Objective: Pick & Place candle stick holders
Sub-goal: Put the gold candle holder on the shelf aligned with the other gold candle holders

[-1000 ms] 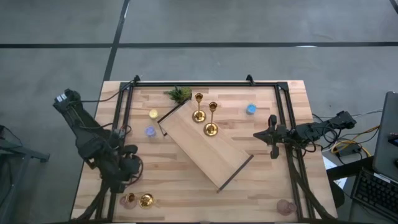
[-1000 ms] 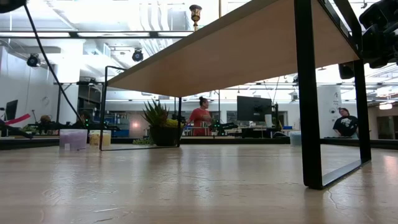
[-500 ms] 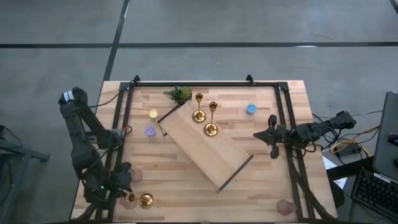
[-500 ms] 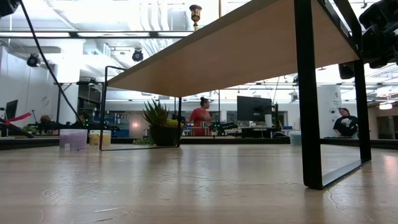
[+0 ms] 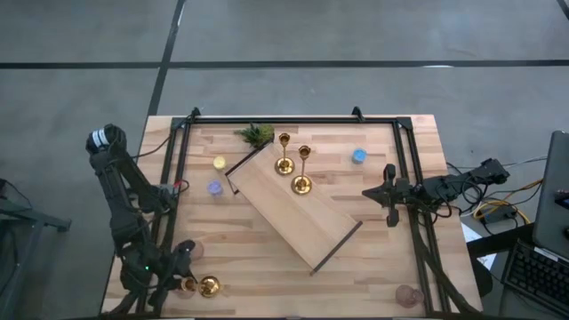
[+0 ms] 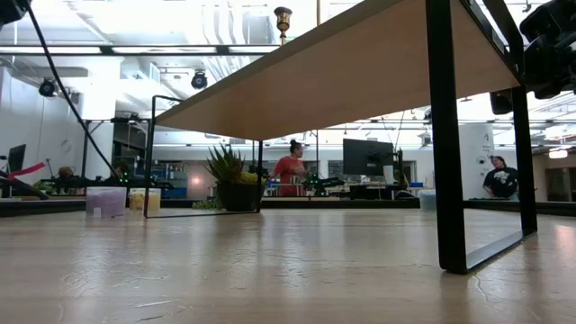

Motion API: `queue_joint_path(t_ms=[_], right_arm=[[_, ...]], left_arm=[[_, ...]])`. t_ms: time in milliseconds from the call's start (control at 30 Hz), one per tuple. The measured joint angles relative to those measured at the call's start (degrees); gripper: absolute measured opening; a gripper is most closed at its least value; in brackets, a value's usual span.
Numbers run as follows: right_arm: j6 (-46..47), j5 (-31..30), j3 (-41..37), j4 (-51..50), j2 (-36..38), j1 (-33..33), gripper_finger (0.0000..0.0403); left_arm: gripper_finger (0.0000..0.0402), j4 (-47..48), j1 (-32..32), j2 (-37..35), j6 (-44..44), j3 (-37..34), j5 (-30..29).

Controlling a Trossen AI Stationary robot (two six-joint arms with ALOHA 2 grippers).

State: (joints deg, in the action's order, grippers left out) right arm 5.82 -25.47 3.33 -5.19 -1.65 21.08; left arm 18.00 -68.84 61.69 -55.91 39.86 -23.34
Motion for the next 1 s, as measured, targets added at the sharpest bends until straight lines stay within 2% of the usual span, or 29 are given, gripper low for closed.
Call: queue_joint_path(t_ms=[633, 767, 933, 1000], right_arm=[[-0.02, 0.00, 0.00, -0.02, 0.00, 0.02, 0.0008], [-0.01, 0.00, 0.00, -0.02, 0.00, 0.02, 0.0008], [0.00, -0.02, 0.00, -0.02, 0.00, 0.00, 0.0008], [0.04, 0.00, 0.00, -0.01, 0.00, 0.02, 0.0008]], left_arm=[[0.0086, -0.97, 0.00, 0.00, 6.61, 0.22, -7.78], [0.0065, -0.97, 0.00, 0.00, 8.38, 0.22, -10.35], [0.0020, -0.89, 0.00, 0.00, 9.09, 0.20, -12.51], [0.0018, -0.75, 0.00, 0.04, 9.35, 0.19, -14.00]])
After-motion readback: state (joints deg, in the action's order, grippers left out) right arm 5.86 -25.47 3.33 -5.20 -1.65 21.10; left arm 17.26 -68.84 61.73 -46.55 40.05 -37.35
